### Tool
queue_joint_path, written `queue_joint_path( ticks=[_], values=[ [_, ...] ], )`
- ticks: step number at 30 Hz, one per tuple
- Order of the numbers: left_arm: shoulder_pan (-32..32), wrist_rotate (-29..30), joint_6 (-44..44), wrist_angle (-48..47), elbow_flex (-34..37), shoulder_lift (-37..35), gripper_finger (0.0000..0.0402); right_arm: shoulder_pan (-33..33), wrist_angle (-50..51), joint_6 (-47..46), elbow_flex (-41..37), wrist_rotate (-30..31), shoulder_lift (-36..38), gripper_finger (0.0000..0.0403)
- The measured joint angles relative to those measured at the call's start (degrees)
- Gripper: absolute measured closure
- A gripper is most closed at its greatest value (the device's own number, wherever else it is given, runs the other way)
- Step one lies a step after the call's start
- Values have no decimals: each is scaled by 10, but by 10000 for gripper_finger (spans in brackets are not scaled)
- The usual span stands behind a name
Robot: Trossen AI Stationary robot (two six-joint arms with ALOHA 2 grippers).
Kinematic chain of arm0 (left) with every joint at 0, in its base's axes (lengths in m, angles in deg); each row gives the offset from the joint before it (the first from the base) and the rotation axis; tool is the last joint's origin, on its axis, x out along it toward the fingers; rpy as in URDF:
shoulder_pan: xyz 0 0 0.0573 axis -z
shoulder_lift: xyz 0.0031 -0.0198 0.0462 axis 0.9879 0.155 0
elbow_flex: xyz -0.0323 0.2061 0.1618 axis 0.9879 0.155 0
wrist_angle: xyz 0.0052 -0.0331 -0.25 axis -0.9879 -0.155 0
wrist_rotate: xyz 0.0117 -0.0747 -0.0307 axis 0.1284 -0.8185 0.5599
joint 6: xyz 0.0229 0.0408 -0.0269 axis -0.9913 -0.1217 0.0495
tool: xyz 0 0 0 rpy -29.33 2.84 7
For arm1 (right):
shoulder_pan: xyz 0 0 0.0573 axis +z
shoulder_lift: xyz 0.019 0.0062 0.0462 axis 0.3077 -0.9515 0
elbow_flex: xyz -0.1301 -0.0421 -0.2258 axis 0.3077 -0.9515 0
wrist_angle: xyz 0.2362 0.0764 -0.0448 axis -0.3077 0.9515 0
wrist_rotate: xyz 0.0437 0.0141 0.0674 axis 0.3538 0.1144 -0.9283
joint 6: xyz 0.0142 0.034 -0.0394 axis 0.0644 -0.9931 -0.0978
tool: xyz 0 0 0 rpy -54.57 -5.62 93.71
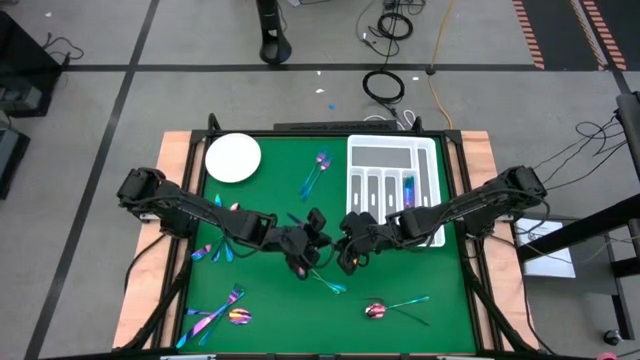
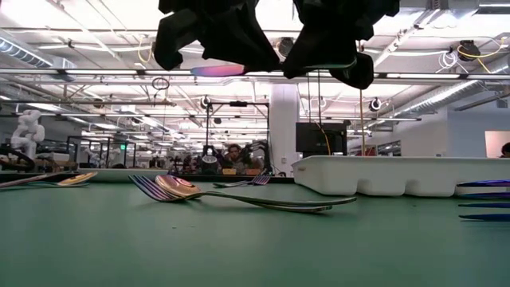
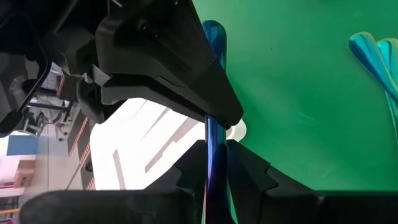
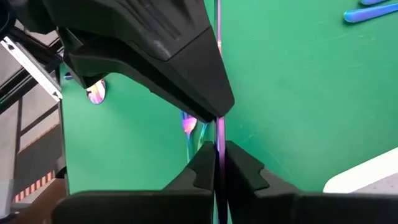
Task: Sort silverware
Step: Put the blue knife into the white cutlery tray
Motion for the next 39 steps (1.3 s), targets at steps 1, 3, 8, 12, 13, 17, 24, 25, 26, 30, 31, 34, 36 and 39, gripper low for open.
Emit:
queue_joint_path(
  ticks=[1, 3, 8, 12, 13, 17, 24, 25, 26, 30, 31, 34, 36, 39],
  values=[
    [-2, 1, 0, 0, 0, 0, 339, 0, 4, 0, 0, 2, 0, 398],
    [-1, 19, 2, 0, 0, 0, 330, 0, 25, -2, 1, 17, 0, 399],
    [-1, -13, 57, -7, 0, -8, 305, -1, 153, -31, 0, 87, 0, 401],
    [-17, -50, 110, -32, 20, -41, 298, 3, 198, -57, -10, 121, 18, 401],
    [-23, -51, 123, -37, 34, -54, 298, 6, 200, -62, -15, 129, 29, 401],
    [-47, -68, 184, -36, 101, -129, 298, 18, 229, -106, -65, 162, 90, 402],
    [-61, -125, 265, 154, 268, -292, 298, 24, 210, -275, -230, 210, 234, 402],
    [-61, -129, 273, 198, 295, -312, 298, 24, 195, -297, -250, 220, 247, 402],
    [-61, -137, 281, 260, 323, -326, 298, 24, 181, -314, -266, 227, 259, 402],
    [-61, -194, 306, 520, 428, -344, 297, 24, 180, -361, -295, 249, 269, 403],
    [-61, -204, 306, 578, 450, -342, 297, 24, 188, -370, -296, 250, 269, 403],
    [-65, -206, 307, 701, 495, -340, 297, 24, 213, -413, -295, 253, 269, 403],
    [-71, -205, 323, 750, 508, -341, 297, 24, 249, -445, -296, 244, 269, 403],
    [-78, -204, 357, 750, 511, -341, 297, 24, 299, -497, -296, 240, 268, 403]
  ],
)
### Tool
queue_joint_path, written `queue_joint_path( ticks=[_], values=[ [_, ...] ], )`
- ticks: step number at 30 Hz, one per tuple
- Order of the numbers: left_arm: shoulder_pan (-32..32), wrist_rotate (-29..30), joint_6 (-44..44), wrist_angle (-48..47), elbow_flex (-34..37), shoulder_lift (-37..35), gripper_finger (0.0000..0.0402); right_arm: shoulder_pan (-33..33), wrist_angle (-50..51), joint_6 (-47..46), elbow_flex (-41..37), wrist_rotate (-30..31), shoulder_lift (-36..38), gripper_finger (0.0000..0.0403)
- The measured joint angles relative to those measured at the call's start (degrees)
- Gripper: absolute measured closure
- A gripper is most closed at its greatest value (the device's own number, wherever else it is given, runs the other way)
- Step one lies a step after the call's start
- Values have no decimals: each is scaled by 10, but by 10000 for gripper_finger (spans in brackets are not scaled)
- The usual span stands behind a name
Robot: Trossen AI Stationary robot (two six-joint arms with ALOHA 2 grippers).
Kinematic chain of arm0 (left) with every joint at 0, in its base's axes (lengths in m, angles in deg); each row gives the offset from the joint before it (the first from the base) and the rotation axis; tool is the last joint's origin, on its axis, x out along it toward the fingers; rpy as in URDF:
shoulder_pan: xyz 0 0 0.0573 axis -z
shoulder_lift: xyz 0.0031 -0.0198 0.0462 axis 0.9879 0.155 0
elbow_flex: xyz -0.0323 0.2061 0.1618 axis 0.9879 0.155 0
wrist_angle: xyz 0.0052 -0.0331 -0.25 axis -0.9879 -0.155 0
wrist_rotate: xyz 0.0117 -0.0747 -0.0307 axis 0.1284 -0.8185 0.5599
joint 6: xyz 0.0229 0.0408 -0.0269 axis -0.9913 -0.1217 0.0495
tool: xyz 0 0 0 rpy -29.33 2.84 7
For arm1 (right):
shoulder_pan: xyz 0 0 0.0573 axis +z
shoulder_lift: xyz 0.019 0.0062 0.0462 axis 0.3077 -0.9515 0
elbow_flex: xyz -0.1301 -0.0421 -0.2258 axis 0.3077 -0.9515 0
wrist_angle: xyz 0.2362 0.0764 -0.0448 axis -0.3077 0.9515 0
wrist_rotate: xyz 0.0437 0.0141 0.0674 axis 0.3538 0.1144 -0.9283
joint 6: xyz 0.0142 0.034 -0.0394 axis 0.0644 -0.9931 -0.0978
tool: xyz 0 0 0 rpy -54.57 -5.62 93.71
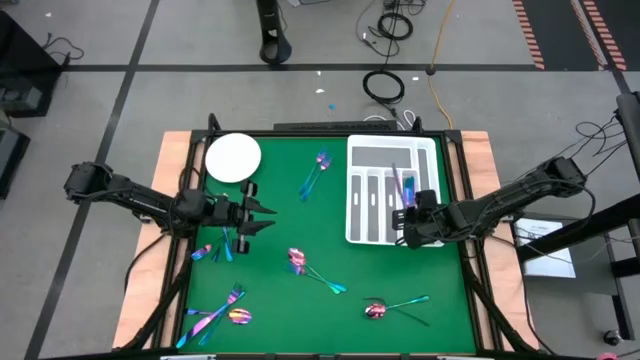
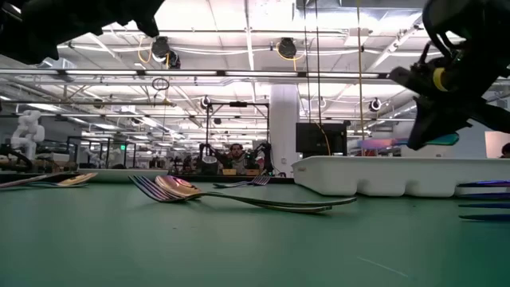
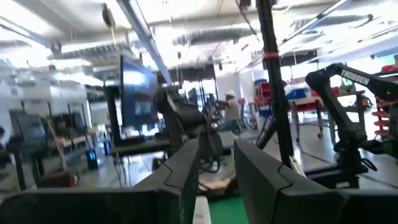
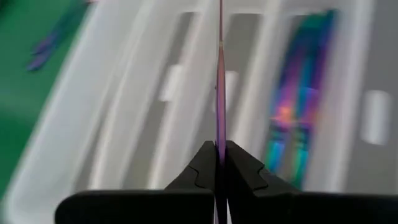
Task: Sort silverware
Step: Put the blue knife into the white cutlery tray
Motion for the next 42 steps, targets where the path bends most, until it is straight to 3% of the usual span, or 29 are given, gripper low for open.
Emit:
queue_joint_path(
  ticks=[7, 16, 25, 42],
  values=[
    [-2, 0, 62, -58, 0, 3, 297, 0, 52, -74, 0, 5, -5, 403],
    [-1, 1, 97, -61, 0, 3, 297, 0, 60, -127, 0, -27, -73, 403],
    [-1, 2, 100, -61, 0, 3, 297, 0, 48, -132, 0, -44, -104, 402],
    [-1, 2, 100, -66, 0, 3, 297, 0, 33, -69, 1, -43, -102, 338]
  ],
)
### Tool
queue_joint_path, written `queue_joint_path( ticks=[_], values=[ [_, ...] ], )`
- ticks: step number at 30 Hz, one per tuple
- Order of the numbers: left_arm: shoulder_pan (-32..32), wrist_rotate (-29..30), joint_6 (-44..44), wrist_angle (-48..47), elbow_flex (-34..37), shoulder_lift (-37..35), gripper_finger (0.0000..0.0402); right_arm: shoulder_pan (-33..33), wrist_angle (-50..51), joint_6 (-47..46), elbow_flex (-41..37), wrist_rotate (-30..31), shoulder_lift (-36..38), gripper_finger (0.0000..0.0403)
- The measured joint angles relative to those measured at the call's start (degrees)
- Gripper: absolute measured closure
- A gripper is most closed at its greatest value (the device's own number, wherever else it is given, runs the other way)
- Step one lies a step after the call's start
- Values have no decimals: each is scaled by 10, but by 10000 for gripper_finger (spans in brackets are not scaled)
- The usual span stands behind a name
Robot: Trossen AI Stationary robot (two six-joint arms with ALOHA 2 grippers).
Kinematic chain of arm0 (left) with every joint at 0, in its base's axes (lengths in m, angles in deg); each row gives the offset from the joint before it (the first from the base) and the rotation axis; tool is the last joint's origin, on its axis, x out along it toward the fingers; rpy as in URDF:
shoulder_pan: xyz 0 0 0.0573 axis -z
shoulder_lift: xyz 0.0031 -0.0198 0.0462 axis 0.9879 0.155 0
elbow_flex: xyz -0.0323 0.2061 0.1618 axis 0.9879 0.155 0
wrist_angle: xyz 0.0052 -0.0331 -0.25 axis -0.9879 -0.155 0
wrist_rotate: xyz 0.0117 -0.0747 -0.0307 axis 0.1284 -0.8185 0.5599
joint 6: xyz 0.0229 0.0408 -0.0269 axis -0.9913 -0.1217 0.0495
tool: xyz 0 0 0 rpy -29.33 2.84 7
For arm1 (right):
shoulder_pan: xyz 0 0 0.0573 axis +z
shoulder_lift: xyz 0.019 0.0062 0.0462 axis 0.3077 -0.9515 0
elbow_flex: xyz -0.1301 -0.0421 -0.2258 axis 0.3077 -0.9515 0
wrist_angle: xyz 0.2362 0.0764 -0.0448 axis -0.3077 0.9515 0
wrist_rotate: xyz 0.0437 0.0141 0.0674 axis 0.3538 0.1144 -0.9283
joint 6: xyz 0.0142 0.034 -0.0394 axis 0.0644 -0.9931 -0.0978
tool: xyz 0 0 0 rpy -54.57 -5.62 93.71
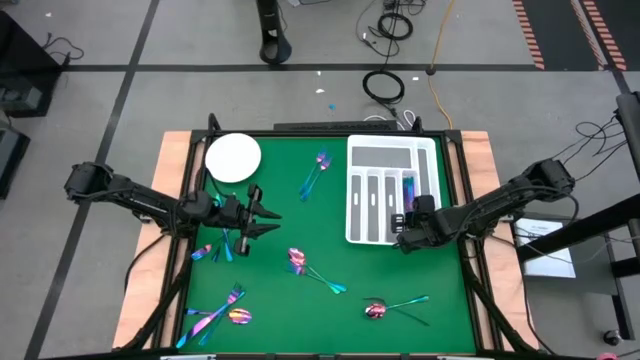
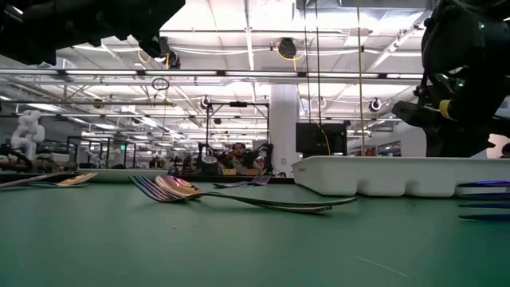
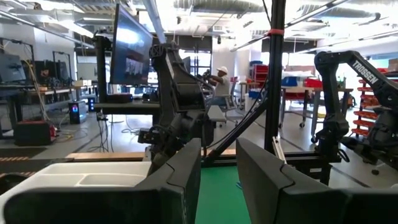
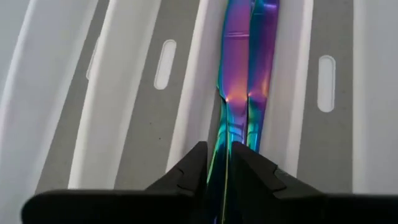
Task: Sort silverware
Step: Put the blue knife into the white cutlery tray
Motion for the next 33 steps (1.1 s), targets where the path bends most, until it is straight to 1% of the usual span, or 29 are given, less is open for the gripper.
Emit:
queue_joint_path(
  ticks=[5, 10, 12, 14, 15, 17, 19, 21, 23, 25, 26, 28, 30, 33],
  values=[
    [0, 0, 0, -7, 0, 0, 297, 0, 5, 17, 1, 2, 30, 333],
    [0, 5, 0, -30, 0, 0, 297, 0, 1, 83, 25, 7, 66, 333],
    [0, 19, 0, -39, 0, 0, 297, 0, -10, 116, 44, 30, 75, 333],
    [0, 39, 0, -41, -1, -1, 297, 0, -52, 170, 66, 75, 81, 333],
    [0, 44, 0, -43, -4, -3, 297, 0, -88, 214, 77, 99, 81, 332],
    [3, 48, 0, -72, -22, -8, 297, 0, -187, 336, 96, 136, 81, 332],
    [13, 52, 0, -154, -54, -15, 297, 0, -311, 487, 108, 152, 78, 332],
    [31, 77, 3, -275, -98, -15, 297, 0, -436, 625, 112, 153, 74, 332],
    [52, 120, 21, -417, -150, -15, 297, 0, -525, 741, 112, 151, 72, 332],
    [73, 162, 54, -554, -203, -12, 297, 0, -564, 827, 113, 151, 72, 332],
    [82, 177, 79, -615, -227, -10, 298, 0, -568, 855, 113, 152, 72, 332],
    [96, 188, 133, -723, -264, -8, 298, 0, -563, 880, 113, 151, 71, 332],
    [108, 189, 193, -788, -293, -8, 298, 0, -541, 875, 113, 146, 70, 332],
    [126, 188, 284, -877, -324, -9, 298, 0, -498, 860, 112, 123, 56, 332]
  ],
)
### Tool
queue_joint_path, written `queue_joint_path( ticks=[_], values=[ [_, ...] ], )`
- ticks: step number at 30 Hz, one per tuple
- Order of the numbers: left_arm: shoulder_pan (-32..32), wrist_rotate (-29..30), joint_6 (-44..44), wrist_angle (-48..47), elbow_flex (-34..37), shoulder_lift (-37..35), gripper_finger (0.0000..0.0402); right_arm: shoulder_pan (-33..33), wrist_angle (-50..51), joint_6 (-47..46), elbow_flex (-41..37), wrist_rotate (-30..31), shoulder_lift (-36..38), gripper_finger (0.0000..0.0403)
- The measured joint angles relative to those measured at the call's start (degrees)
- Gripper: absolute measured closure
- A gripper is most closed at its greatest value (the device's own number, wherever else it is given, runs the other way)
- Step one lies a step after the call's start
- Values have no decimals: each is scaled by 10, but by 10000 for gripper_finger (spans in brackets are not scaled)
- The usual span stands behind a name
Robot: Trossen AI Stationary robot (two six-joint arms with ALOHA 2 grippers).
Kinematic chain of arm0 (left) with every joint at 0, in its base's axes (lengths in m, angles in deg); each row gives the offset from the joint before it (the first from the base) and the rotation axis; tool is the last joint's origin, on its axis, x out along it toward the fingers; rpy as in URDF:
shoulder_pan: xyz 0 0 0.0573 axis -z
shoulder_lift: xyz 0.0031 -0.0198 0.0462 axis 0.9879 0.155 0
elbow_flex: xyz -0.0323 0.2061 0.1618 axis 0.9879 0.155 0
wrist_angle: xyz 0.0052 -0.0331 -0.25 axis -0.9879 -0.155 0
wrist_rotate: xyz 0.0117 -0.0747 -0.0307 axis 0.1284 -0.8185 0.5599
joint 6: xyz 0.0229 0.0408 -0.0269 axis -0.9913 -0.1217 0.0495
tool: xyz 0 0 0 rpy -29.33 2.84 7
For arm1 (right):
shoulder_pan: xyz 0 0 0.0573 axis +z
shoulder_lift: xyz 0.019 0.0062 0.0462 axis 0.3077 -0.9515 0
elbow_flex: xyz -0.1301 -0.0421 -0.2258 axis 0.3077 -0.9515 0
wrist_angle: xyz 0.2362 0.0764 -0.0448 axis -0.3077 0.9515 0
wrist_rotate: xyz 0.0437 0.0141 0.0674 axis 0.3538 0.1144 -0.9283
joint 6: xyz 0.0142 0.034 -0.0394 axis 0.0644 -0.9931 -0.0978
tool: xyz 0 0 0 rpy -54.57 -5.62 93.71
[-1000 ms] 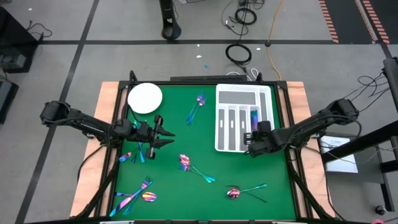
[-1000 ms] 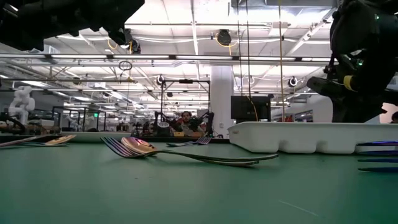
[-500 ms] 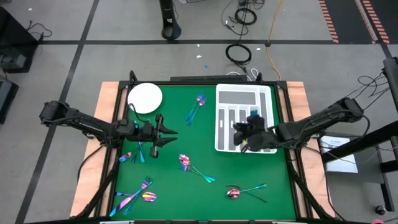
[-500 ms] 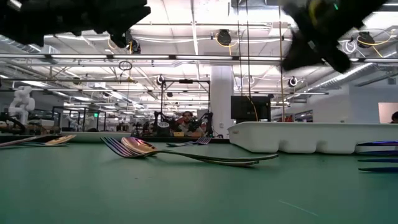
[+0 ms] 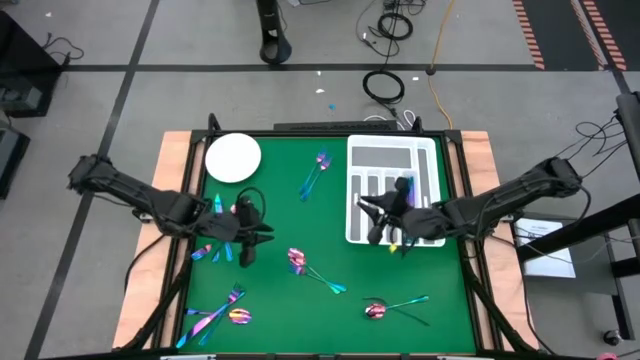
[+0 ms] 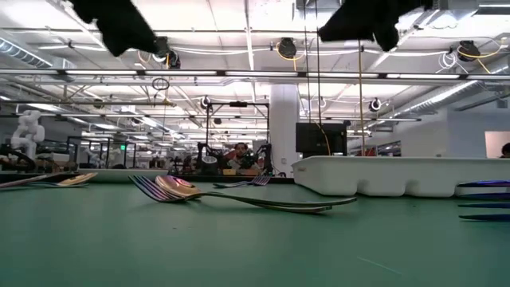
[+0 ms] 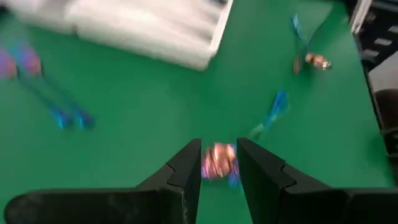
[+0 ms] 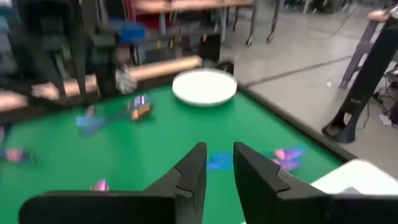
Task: Sort silverware
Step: Put the blue knife into the white cutlery tray
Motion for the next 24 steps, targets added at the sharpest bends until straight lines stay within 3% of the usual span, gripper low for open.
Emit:
queue_joint_path(
  ticks=[9, 17, 21, 24],
  values=[
    [70, -15, 198, -103, -20, 7, 298, -9, -60, 25, -1, -13, -35, 332],
    [112, -28, 376, -244, -20, 29, 298, -8, -170, 81, -1, -119, -35, 332],
    [105, -10, 427, -321, -20, 39, 298, -8, -211, 79, -1, -153, -35, 332],
    [82, 9, 521, -391, -20, 46, 298, -7, -212, 63, 0, -192, -35, 332]
  ],
)
